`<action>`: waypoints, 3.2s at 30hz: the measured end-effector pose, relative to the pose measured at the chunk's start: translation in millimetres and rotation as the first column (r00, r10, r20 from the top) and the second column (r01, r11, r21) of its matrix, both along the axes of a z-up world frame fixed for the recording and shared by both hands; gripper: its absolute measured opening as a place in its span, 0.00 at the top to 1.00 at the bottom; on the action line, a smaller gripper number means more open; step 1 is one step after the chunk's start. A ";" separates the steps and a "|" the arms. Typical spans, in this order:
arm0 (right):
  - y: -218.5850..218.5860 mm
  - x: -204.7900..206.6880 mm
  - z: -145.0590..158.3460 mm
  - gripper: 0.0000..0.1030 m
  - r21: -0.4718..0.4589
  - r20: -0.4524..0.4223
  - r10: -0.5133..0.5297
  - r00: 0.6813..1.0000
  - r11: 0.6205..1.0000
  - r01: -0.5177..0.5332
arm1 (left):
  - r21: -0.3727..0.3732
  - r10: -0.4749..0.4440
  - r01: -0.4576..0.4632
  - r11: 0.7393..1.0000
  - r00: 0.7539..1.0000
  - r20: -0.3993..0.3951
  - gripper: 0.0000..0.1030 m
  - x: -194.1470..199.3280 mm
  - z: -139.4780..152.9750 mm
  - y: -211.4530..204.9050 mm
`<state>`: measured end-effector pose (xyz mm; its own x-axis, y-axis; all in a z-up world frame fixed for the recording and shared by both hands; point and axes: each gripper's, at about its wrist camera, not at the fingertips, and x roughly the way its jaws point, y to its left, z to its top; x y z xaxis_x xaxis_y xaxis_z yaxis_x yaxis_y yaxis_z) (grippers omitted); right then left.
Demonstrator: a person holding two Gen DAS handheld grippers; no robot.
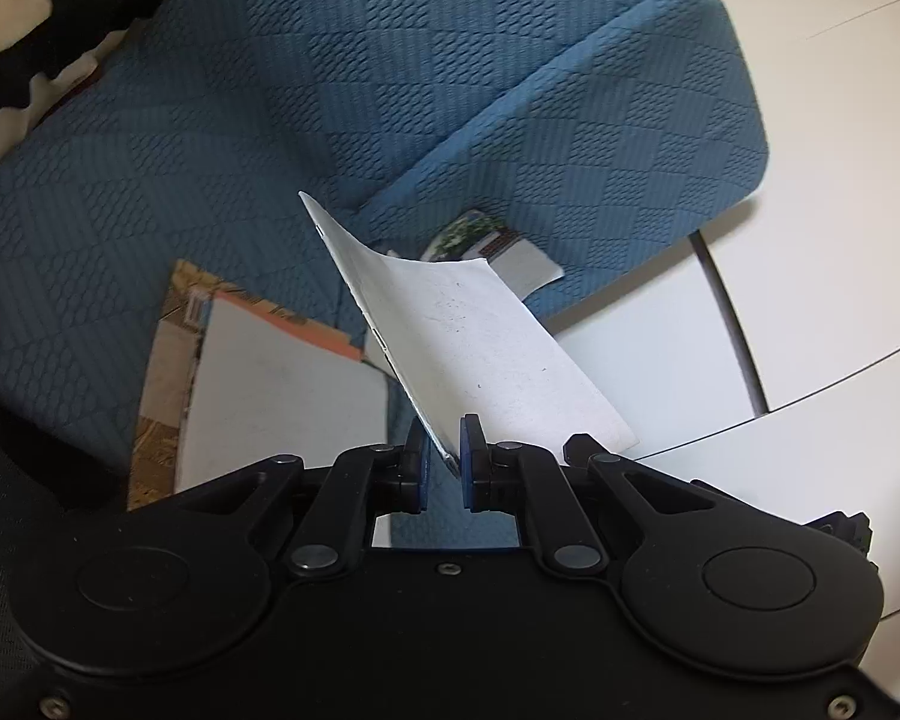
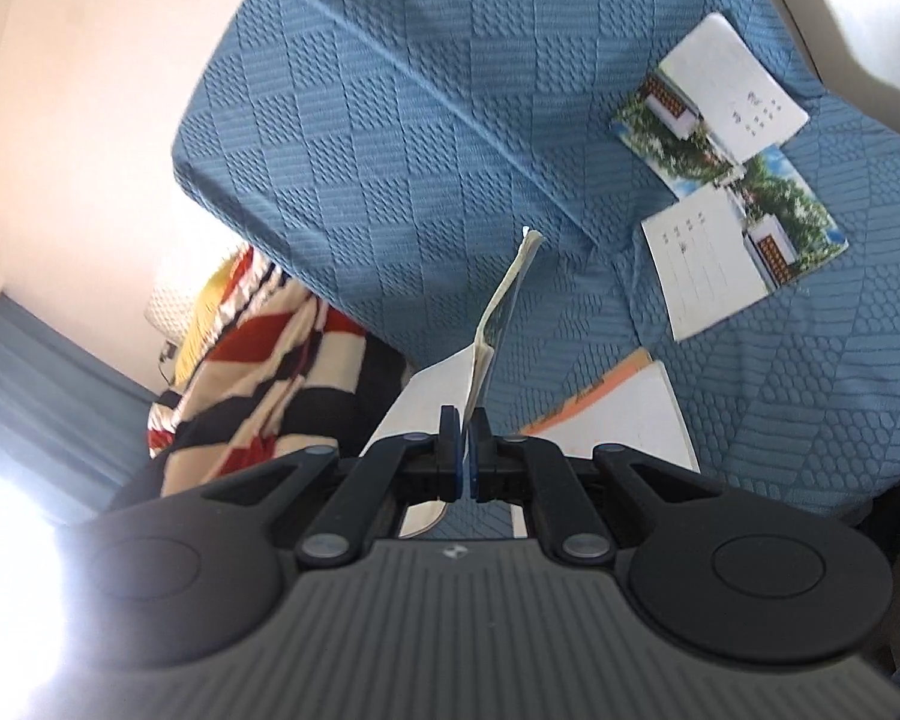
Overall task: Organize objects
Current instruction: 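Carry the blank white notebook with both grippers toward the book stack, then lower the notebook onto the book stack and open both grippers, then raise both grippers away from the book stack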
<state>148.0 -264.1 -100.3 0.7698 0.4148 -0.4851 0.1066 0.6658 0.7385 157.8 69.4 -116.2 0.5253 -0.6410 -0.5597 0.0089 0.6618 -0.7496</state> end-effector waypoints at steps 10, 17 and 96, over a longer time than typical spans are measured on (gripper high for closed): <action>20.8 -1.5 -50.3 0.95 -0.069 -0.078 0.006 0.997 0.998 -0.012 | 0.045 0.013 -0.008 0.999 0.995 -0.102 0.92 6.6 -56.9 5.6; 29.4 -9.8 -71.3 0.95 -0.112 -0.125 0.019 0.992 0.993 -0.033 | 0.077 0.014 -0.001 0.997 0.985 -0.171 0.92 0.4 -84.5 3.2; -19.5 -70.3 37.5 0.17 -0.474 0.095 -0.032 0.995 0.877 0.074 | 0.467 -0.116 0.000 0.884 0.968 0.220 0.01 -37.6 69.9 -96.9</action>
<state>77.6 -283.6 -62.9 0.8297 0.1070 -0.5479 0.1045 0.9343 0.3408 120.2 -27.6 -46.3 0.6483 -0.3748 -0.6628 0.1954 0.9232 -0.3310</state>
